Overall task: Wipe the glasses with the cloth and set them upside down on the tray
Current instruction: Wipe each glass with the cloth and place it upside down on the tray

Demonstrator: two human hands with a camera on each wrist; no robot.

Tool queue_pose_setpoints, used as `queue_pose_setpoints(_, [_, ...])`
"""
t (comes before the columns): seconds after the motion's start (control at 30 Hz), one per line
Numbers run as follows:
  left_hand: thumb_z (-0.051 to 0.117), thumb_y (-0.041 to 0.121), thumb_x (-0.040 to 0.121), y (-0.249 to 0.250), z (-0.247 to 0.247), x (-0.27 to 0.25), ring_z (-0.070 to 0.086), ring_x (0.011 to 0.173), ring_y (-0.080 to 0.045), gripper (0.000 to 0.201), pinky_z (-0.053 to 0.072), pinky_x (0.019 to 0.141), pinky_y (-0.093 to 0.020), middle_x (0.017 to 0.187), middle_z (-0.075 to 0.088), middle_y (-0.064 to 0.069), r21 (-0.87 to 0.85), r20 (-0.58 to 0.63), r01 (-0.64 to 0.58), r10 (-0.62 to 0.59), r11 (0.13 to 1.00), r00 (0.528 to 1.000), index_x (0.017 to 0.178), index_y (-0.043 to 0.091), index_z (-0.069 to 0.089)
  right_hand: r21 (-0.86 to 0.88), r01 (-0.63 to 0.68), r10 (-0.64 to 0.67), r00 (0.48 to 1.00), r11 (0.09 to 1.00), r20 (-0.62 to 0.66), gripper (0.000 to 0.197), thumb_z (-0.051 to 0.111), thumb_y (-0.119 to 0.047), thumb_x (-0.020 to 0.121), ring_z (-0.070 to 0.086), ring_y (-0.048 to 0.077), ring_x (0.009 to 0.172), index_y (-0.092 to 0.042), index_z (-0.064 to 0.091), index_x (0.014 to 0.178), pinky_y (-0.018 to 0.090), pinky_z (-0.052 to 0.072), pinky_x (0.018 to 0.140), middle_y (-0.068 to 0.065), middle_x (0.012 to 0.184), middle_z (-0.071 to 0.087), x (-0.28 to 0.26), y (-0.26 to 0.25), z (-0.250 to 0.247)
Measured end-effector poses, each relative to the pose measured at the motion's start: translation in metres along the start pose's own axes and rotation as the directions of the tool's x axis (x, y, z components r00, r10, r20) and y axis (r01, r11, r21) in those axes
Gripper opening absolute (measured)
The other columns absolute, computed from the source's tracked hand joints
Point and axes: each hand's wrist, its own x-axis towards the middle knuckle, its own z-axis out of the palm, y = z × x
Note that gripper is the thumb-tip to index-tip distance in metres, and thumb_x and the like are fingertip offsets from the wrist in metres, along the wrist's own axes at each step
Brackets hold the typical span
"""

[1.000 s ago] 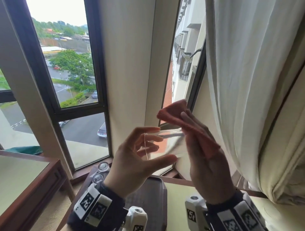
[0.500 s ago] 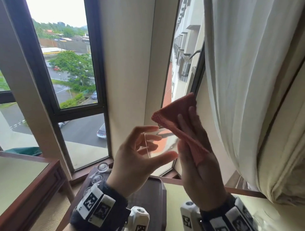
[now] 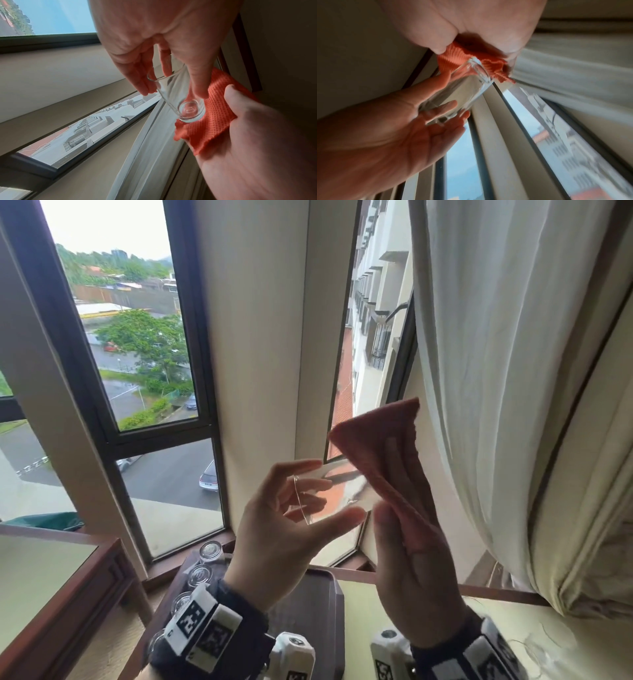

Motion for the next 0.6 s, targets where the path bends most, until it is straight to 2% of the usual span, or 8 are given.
queue_pose_setpoints(0.13, [0.099, 0.047, 0.055, 0.004, -0.002, -0.001, 0.075, 0.1, -0.019, 0.072, 0.062, 0.092, -0.033, 0.11, 0.078, 0.004, -0.002, 0.088, -0.027, 0.027, 1.0, 0.996, 0.12, 0.039, 0.068, -0.052, 0.153, -0.151, 0.987, 0.987, 0.047, 0.035, 0.042, -0.024, 0.107, 0.055, 0.022, 0.135, -0.017, 0.059, 0.137, 0.038, 0.051, 0.107, 0.006, 0.147, 0.056, 0.031, -0.009, -0.021])
queue_pose_setpoints(0.2, [0.099, 0.041, 0.056, 0.005, 0.0, -0.003, 0.075, 0.1, -0.022, 0.071, 0.06, 0.092, -0.031, 0.111, 0.078, 0.0, -0.043, 0.122, -0.021, 0.026, 0.999, 0.992, 0.12, 0.038, 0.069, 0.16, -0.085, 0.077, 0.996, 0.983, 0.051, 0.036, 0.045, -0.044, 0.105, 0.072, 0.022, 0.103, -0.02, 0.068, 0.119, 0.047, 0.06, 0.087, -0.005, 0.114, 0.075, 0.041, -0.016, -0.031])
queue_pose_setpoints(0.27, [0.099, 0.036, 0.058, 0.006, 0.001, -0.005, 0.075, 0.1, -0.025, 0.07, 0.06, 0.093, -0.033, 0.111, 0.078, -0.005, -0.096, 0.118, -0.005, 0.016, 0.995, 0.993, 0.121, 0.035, 0.069, 0.365, -0.364, 0.365, 0.928, 0.857, 0.07, 0.048, 0.046, -0.058, 0.092, 0.072, 0.007, 0.072, -0.015, 0.065, 0.1, 0.028, 0.061, 0.063, -0.013, 0.08, 0.074, 0.039, -0.017, -0.036])
queue_pose_setpoints(0.33, [0.098, 0.035, 0.06, 0.005, 0.003, -0.005, 0.076, 0.1, -0.029, 0.067, 0.062, 0.092, -0.036, 0.112, 0.078, -0.008, -0.151, 0.094, 0.025, -0.011, 0.988, 0.996, 0.12, 0.031, 0.069, 0.495, -0.451, 0.47, 0.878, 0.742, 0.096, 0.05, 0.045, -0.058, 0.087, 0.07, 0.007, 0.063, -0.012, 0.064, 0.096, 0.018, 0.056, 0.054, -0.008, 0.073, 0.072, 0.03, -0.012, -0.035])
queue_pose_setpoints(0.43, [0.097, 0.044, 0.062, 0.003, 0.011, -0.003, 0.078, 0.098, -0.024, 0.066, 0.063, 0.083, -0.032, 0.114, 0.077, -0.007, -0.161, 0.078, 0.118, -0.107, 0.98, 0.991, 0.118, 0.026, 0.066, 0.476, -0.346, 0.43, 0.9, 0.809, -0.077, 0.037, 0.066, -0.039, 0.089, 0.074, 0.028, 0.082, -0.007, 0.06, 0.106, 0.014, 0.056, 0.076, 0.004, 0.084, 0.076, 0.016, 0.003, -0.021])
queue_pose_setpoints(0.47, [0.099, 0.047, 0.064, 0.002, 0.014, -0.004, 0.078, 0.097, -0.019, 0.067, 0.062, 0.079, -0.028, 0.114, 0.077, -0.005, -0.149, 0.081, 0.163, -0.152, 0.975, 0.985, 0.117, 0.024, 0.065, 0.486, -0.422, 0.466, 0.884, 0.765, 0.033, 0.049, 0.081, -0.017, 0.082, 0.073, 0.032, 0.086, -0.003, 0.053, 0.12, 0.01, 0.046, 0.093, 0.017, 0.091, 0.076, 0.017, 0.001, -0.017])
queue_pose_setpoints(0.53, [0.097, 0.046, 0.066, 0.003, 0.021, -0.005, 0.078, 0.092, -0.01, 0.065, 0.059, 0.072, -0.019, 0.111, 0.075, -0.003, -0.097, 0.117, 0.241, -0.23, 0.966, 0.966, 0.114, 0.018, 0.064, 0.261, -0.433, 0.443, 0.896, 0.863, 0.023, 0.09, 0.089, 0.011, 0.062, 0.073, 0.039, 0.08, 0.007, 0.035, 0.134, 0.013, 0.027, 0.104, 0.037, 0.098, 0.069, 0.008, 0.006, -0.005])
queue_pose_setpoints(0.6, [0.093, 0.047, 0.064, 0.003, 0.025, -0.007, 0.077, 0.089, -0.009, 0.064, 0.057, 0.071, -0.016, 0.105, 0.076, -0.002, -0.038, 0.157, 0.288, -0.279, 0.957, 0.947, 0.113, 0.016, 0.065, 0.235, -0.389, 0.399, 0.917, 0.891, 0.004, 0.076, 0.083, -0.003, 0.07, 0.072, 0.049, 0.079, 0.009, 0.04, 0.131, 0.026, 0.031, 0.103, 0.042, 0.098, 0.066, 0.006, 0.003, -0.01])
